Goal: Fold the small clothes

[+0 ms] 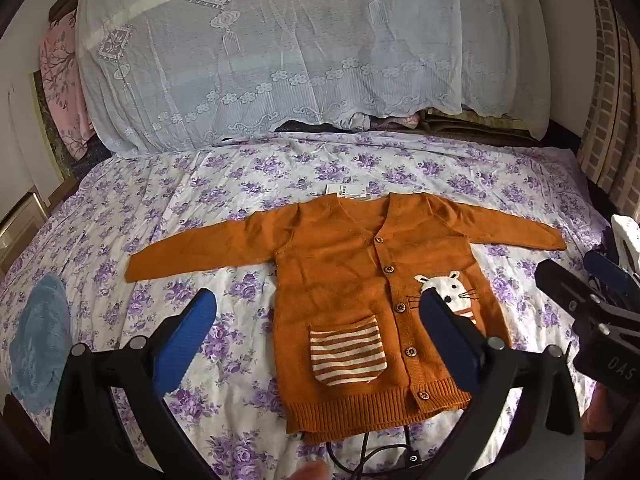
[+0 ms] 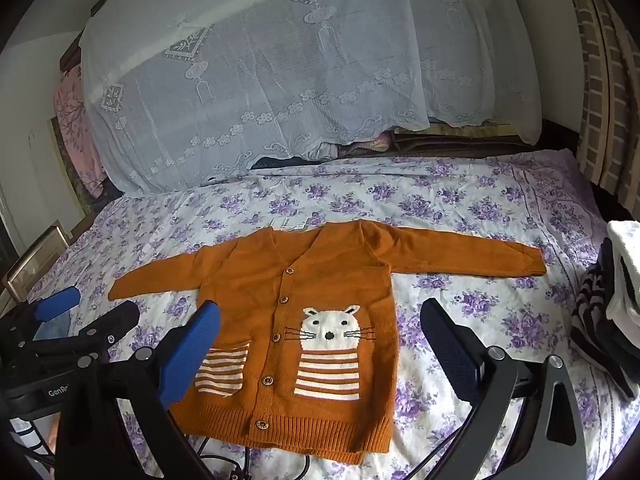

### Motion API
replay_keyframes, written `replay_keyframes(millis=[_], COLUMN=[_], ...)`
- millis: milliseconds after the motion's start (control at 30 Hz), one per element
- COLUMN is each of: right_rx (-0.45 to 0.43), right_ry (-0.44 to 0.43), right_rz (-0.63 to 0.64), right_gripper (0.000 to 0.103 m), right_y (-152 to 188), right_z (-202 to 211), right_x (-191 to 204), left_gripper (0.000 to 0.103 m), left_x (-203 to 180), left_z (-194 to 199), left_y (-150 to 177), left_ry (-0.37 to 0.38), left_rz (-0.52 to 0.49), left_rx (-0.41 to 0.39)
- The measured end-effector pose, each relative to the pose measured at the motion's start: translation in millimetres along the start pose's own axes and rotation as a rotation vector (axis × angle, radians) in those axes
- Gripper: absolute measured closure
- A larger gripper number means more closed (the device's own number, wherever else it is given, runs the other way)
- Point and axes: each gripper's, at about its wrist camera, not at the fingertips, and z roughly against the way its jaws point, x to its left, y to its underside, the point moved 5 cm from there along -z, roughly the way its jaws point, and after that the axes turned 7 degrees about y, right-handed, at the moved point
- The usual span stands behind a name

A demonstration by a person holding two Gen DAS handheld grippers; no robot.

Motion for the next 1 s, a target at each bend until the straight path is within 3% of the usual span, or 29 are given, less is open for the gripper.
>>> replay_keyframes(millis=[1000], right_rx=[-0.014], right_ry=[-0.001], right_rz=[0.003], right_gripper=[0.003], right_y=[1], right_z=[3], right_x=[3], left_gripper=[0.004], left_x=[8], left_z=[-2], left_y=[4], left_ry=[-0.001], left_rz=[0.007], left_rx=[0.010])
